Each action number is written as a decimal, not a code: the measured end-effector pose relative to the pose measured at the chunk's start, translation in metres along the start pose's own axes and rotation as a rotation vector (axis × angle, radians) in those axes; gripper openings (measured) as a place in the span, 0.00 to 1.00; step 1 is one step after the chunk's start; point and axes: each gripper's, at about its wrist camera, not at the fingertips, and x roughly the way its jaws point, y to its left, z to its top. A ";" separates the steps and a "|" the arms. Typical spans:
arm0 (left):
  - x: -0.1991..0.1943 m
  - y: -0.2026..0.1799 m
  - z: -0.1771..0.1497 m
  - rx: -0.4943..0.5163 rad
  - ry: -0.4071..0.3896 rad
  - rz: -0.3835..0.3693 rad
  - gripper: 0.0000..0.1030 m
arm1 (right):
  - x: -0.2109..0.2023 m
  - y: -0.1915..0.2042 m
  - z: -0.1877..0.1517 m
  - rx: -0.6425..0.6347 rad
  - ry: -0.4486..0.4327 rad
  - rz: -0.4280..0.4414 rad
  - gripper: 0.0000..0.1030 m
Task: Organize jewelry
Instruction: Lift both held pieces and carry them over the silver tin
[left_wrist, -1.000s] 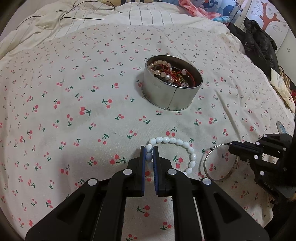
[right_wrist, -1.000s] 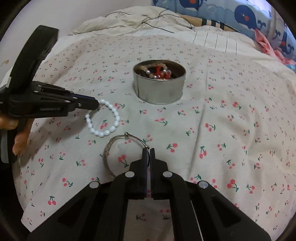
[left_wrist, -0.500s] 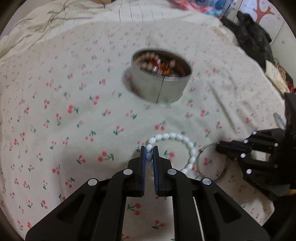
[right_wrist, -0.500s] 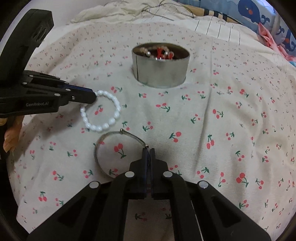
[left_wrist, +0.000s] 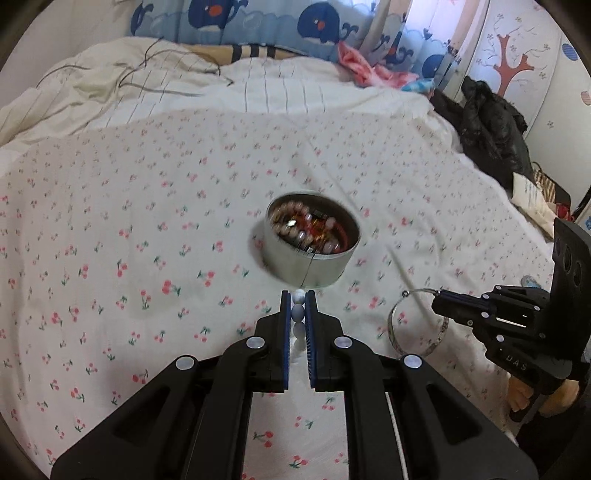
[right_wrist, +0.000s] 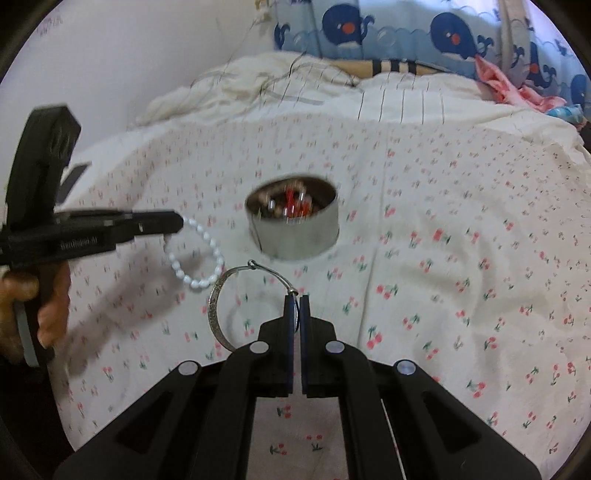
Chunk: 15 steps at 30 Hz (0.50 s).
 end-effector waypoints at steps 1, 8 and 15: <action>-0.002 -0.003 0.004 0.006 -0.012 -0.006 0.06 | -0.003 0.000 0.005 0.003 -0.022 -0.006 0.03; -0.017 -0.023 0.034 0.039 -0.108 -0.031 0.07 | -0.002 -0.002 0.033 -0.006 -0.075 -0.020 0.03; -0.017 -0.039 0.053 0.050 -0.137 -0.039 0.07 | 0.003 -0.010 0.046 0.010 -0.083 -0.026 0.04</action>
